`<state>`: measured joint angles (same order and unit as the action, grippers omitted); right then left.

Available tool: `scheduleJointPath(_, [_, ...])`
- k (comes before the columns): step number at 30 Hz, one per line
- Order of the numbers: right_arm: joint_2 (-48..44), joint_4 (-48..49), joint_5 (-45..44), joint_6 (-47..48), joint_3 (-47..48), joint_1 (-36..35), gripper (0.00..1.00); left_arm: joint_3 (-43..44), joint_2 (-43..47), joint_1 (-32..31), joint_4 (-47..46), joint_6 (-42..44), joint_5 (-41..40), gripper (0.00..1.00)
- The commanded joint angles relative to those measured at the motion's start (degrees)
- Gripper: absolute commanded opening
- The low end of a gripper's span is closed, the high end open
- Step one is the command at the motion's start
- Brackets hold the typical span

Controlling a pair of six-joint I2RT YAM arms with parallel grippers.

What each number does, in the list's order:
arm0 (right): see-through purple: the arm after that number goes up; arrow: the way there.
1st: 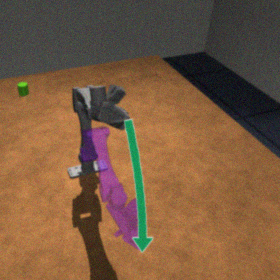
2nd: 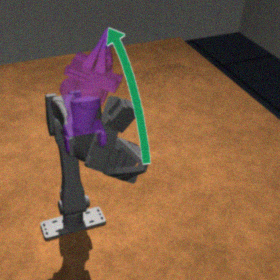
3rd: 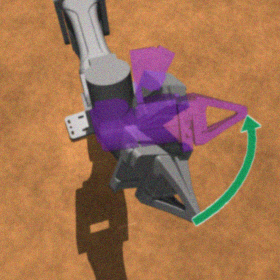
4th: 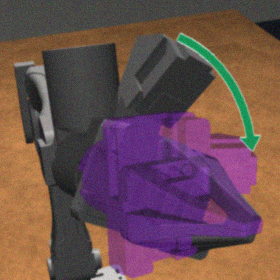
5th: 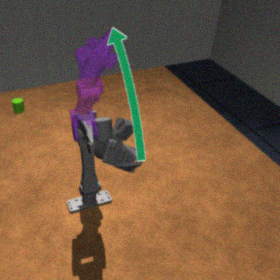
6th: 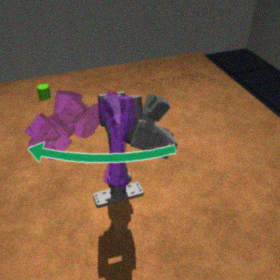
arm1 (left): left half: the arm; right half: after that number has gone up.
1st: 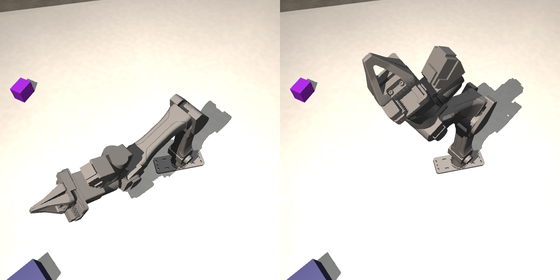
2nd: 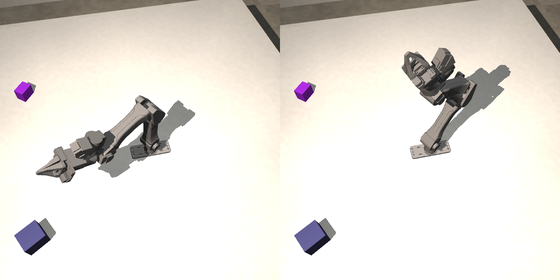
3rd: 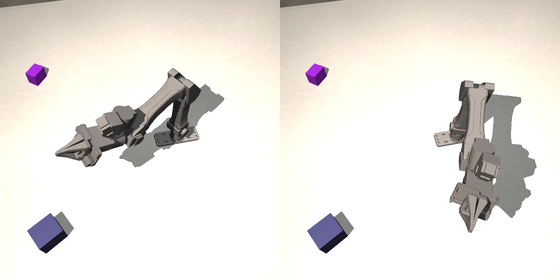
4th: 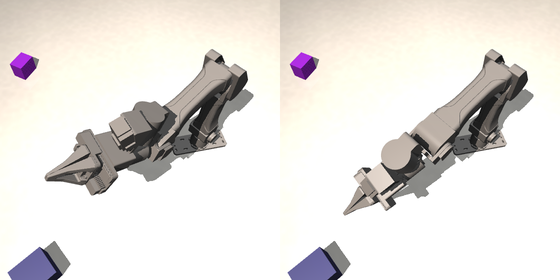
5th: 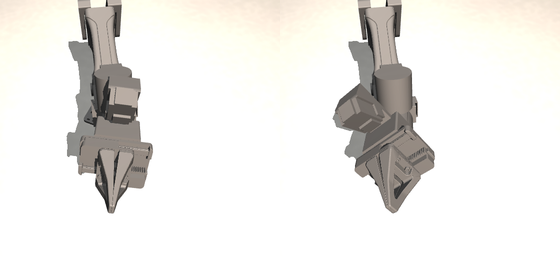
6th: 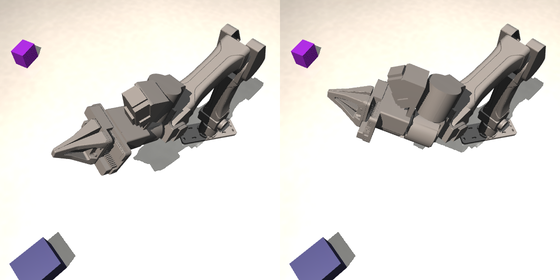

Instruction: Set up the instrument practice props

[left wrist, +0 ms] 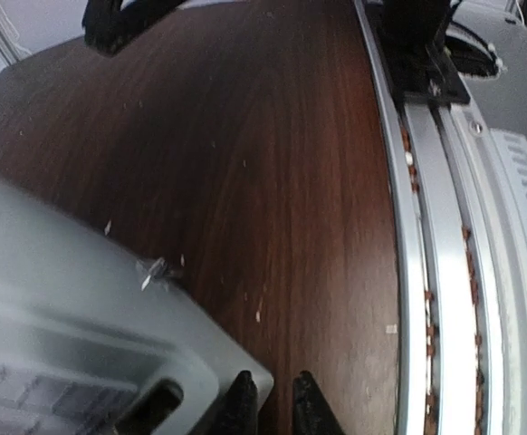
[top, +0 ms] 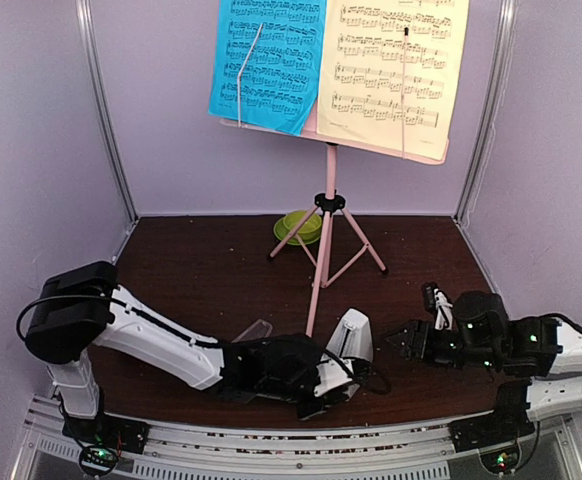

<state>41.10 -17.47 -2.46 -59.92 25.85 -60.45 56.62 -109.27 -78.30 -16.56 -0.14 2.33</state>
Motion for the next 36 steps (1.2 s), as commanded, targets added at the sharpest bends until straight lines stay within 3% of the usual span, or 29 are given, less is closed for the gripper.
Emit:
scheduleJointPath(1, [-3.21,-3.76,-1.98,-0.78,-0.98,0.63,0.67,7.53,-4.61,0.43,-4.83,-1.09,-3.38,0.17])
scheduleJointPath(6, [-6.05,-5.77,-3.59,0.09,-1.14,0.67,0.78,10.91,-4.37,0.52,-3.77,-1.02,-3.61,0.26])
scheduleJointPath(11, [-5.41,-2.92,-3.17,2.34,-1.41,0.56,0.89,-0.56,7.98,0.6,-6.3,-3.12,-1.24,0.36])
scheduleJointPath(14, [-1.93,0.56,-1.63,3.66,-1.11,-0.18,0.89,-8.5,14.04,0.61,-4.76,-3.02,-0.11,0.35])
scheduleJointPath(18, [2.83,2.73,-1.21,3.81,-0.31,-1.02,0.87,-11.12,14.94,0.61,-1.36,-0.44,0.93,0.28])
scheduleJointPath(25, [1.18,2.57,-3.04,1.55,-1.54,-0.86,0.87,-3.73,4.27,0.43,-0.38,-0.17,-2.75,0.2])
scheduleJointPath(36, [-7.37,-3.59,-6.27,-1.17,-4.23,-0.69,0.89,17.93,-11.02,4.02,5.09,-1.77,-8.37,0.19])
